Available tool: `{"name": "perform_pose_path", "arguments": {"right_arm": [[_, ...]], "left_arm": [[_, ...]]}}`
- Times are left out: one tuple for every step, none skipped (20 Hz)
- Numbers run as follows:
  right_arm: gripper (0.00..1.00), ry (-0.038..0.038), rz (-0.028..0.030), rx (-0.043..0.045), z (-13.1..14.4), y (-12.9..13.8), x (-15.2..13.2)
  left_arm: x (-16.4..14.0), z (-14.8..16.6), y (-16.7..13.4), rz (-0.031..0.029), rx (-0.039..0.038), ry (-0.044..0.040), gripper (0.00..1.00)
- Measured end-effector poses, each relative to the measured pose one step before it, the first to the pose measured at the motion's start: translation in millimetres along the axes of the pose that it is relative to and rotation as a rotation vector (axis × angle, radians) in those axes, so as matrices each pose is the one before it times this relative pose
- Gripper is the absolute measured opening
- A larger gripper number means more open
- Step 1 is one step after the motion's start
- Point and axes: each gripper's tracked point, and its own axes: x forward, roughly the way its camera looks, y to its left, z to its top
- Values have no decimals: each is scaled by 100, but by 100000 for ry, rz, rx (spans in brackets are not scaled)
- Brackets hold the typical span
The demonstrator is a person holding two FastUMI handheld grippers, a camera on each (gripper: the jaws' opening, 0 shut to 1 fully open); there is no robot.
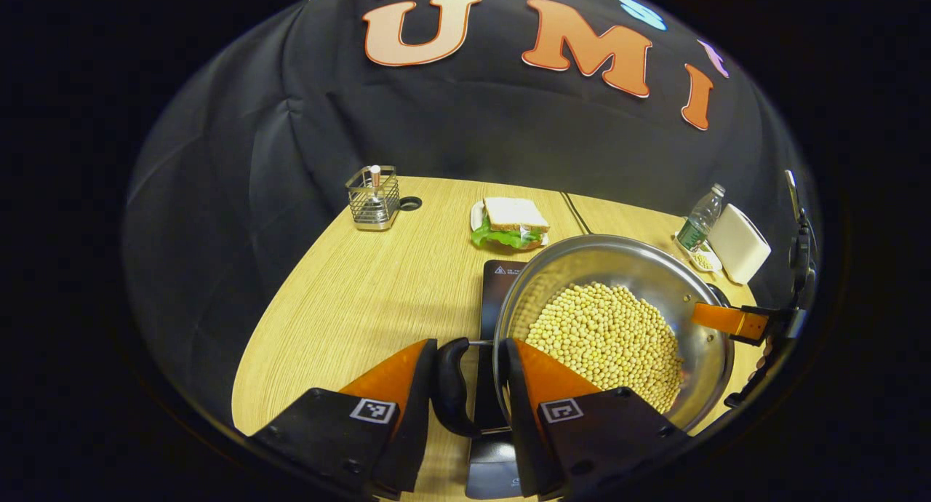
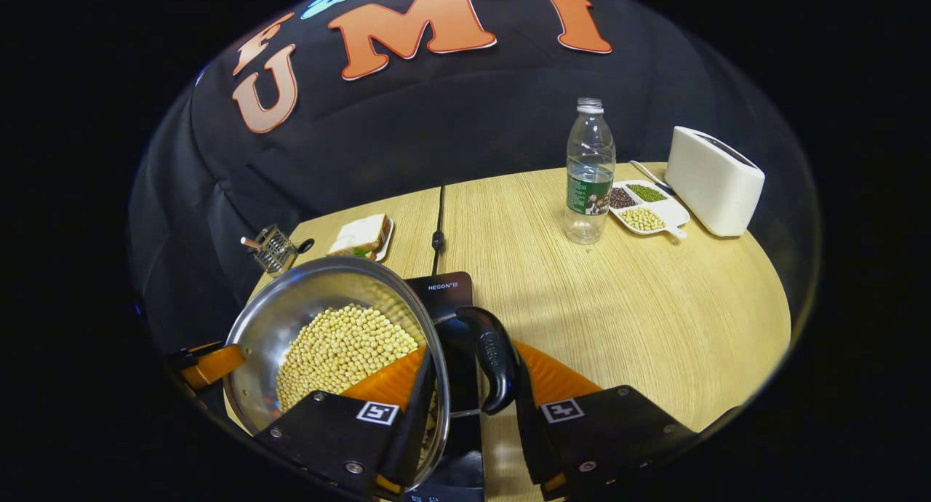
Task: First push the handle of the pot to place it horizontally, then grasp the pot with both hands and set it on the induction cooktop.
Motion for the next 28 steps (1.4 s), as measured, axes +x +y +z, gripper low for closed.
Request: {"name": "perform_pose_path", "arguments": {"right_arm": [[58, -314, 394, 178, -22, 13, 14], [59, 18, 158, -19, 79, 97, 73], [61, -285, 310, -80, -5, 21, -119], [62, -653, 393, 103, 142, 123, -163], [64, -1011, 505, -20, 348, 47, -197], [66, -762, 766, -149, 276, 197, -196], [80, -442, 560, -398, 310, 40, -476], [78, -1040, -352, -433, 389, -234, -475], [86, -1116, -559, -799, 389, -396, -553], [89, -1717, -491, -746, 693, -333, -679], [93, -2340, -32, -703, 884, -301, -896], [94, -2673, -40, -702, 1043, -378, -1158], [94, -3350, -76, -1096, 1329, -440, -1257], [94, -3866, -110, -1712, 1505, -536, -1368], [95, -4489, 219, -1681, 1692, -620, -1526], [95, -4654, 563, -1178, 1740, -571, -1576], [95, -4585, 498, -1051, 1816, -555, -1723], [95, -5155, 39, -1461, 2024, -740, -1768], [95, -4690, -654, -1618, 1801, -918, -1659], [95, -4384, -692, -1551, 1798, -1020, -1508], [95, -3753, -508, -942, 1679, -1079, -1500], [95, -3054, -262, -92, 1298, -916, -1461], [95, -3004, -190, 352, 1388, -826, -1377], [95, -3122, -772, -114, 1473, -927, -1293], [95, -3272, -1181, -683, 1311, -1206, -1150], [95, -3448, -1170, -1009, 1316, -1091, -1130], [95, -2572, -1142, -1233, 1007, -1089, -991], [94, -1755, -921, -932, 905, -778, -849]], "left_arm": [[-69, -82, 46, 88, -265, -93, 57], [-116, -18, 14, 218, 94, -52, 59], [-3, -120, -13, 521, 514, -61, 61], [-159, 14, 37, 736, 882, 15, 62], [-8, 45, -109, 217, 799, -100, 63], [-314, 155, -204, -13, 210, -556, 65], [-640, 562, -369, -577, -634, -1680, 67], [-824, 777, -358, -162, 156, -2267, 72], [-699, 672, -297, 104, 953, -3106, 80], [-875, 1330, -451, -28, 1620, -4212, 90], [-1109, 1367, -517, 218, 1616, -4261, 92], [-1211, 1738, -715, -638, 1164, -4451, 95], [-1146, 1622, -807, -698, 450, -4394, 97], [-1121, 1985, -826, -950, -159, -4837, 98], [-1206, 2068, -1001, -869, -630, -4271, 98], [-1720, 1671, -676, -607, -683, -4272, 97], [-1409, 2210, -606, -120, -419, -4475, 97], [-1205, 1947, -244, 581, 135, -4772, 97], [-1160, 2036, 22, 1128, 567, -5018, 97], [-1110, 2061, 232, 1456, 815, -5084, 100], [-975, 1615, 176, 1660, -103, -4651, 97], [-1168, 1788, -78, 659, -453, -4281, 94], [-1463, 1943, -13, -51, -682, -3768, 94], [-1237, 1719, 6, 278, -1035, -3147, 95], [-804, 1645, 188, 670, -796, -3150, 97], [-993, 1656, 317, 465, -35, -2934, 98], [-762, 1212, 581, 576, -392, -2052, 100], [-922, 1024, 489, 364, -368, -1538, 99]]}}
